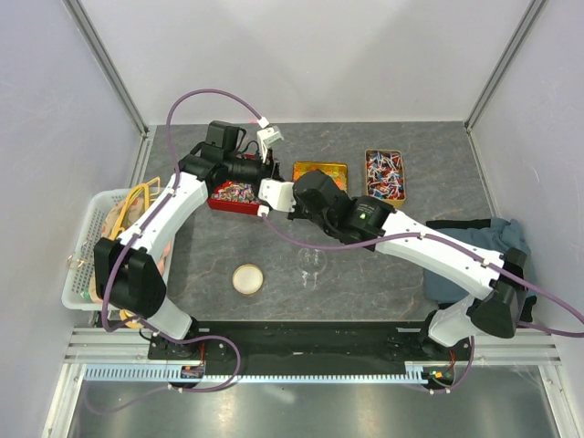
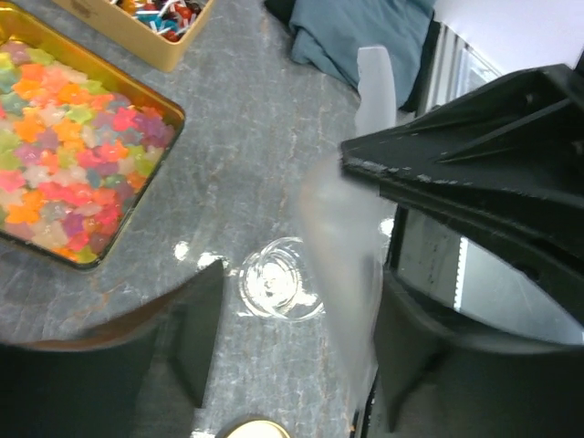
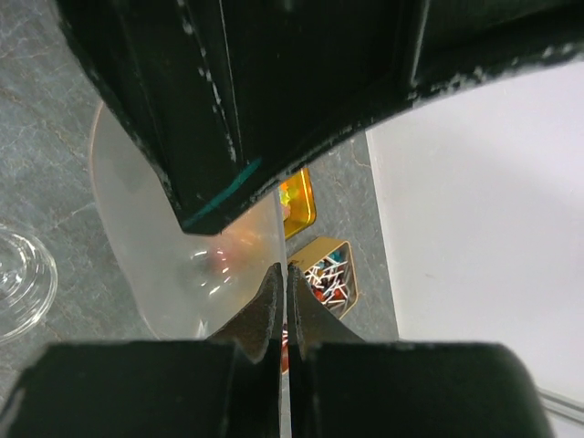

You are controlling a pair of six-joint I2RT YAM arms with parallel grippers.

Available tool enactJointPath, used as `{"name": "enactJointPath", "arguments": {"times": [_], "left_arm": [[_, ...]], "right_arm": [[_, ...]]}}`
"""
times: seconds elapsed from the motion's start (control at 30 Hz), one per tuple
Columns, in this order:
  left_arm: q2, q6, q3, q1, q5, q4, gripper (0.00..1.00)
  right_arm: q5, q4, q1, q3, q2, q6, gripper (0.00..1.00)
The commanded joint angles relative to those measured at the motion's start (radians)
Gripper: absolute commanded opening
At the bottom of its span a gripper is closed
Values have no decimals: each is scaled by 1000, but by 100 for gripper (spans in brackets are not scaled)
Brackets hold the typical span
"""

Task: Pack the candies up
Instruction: Pick up the spatula from the center of the board.

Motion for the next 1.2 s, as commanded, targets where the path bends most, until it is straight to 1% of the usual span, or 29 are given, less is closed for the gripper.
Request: {"name": "enactJointPath", "arguments": {"times": [0.0,0.1,0.13,0.2,0.23,0.3,0.33,0.37,0.43,0.5,0.53,0.6,0.63,0.7,0.73,0.77,0.9,1.0,1.03,1.07,1.13,1.17], "left_arm": [[17,11,31,-8,30,1,57],[14,18,22,-8,39,-6,48],[11,20,20,-10,43,-8,41],[11,26,19,-10,44,-11,33],[9,29,17,-10,44,-11,22],[9,29,16,-8,46,-11,12],[11,28,17,-8,44,-11,4],[12,31,17,-8,46,-10,2],[12,31,17,-8,44,-11,2],[12,34,17,-8,43,-11,2],[12,34,16,-8,41,-11,2],[9,40,14,-10,30,-11,2],[8,43,13,-8,26,-13,2],[2,55,13,-8,9,-17,2],[-1,57,16,-7,6,-22,2],[-5,60,19,-5,1,-23,2],[-14,77,34,-4,-5,-49,2],[-23,92,43,1,-2,-71,2],[-28,95,46,4,0,-76,2],[-32,103,48,6,10,-80,2],[-35,115,57,7,24,-105,2],[-41,124,60,6,38,-109,2]], "right_arm": [[71,76,16,62,22,15,0],[107,108,17,62,36,9,0],[119,118,17,63,40,4,0],[119,122,17,62,42,4,0],[119,124,17,60,43,6,0],[121,125,17,53,42,7,0],[121,128,16,50,40,7,0],[121,130,17,42,39,7,0],[119,130,17,36,36,10,1],[119,132,17,33,33,13,8],[118,130,17,31,25,13,22],[110,113,17,39,13,15,38],[93,92,14,45,-1,18,58],[61,58,8,68,-19,26,77],[26,28,4,77,-41,39,93],[-3,9,-4,94,-52,47,98],[-123,-49,-65,114,-105,107,98],[-174,-63,-73,86,-156,173,98],[-200,-92,-75,77,-186,167,98],[-255,-120,-73,71,-197,126,98],[-283,-186,-72,63,-219,84,98],[-281,-181,-72,30,-230,64,98]]}}
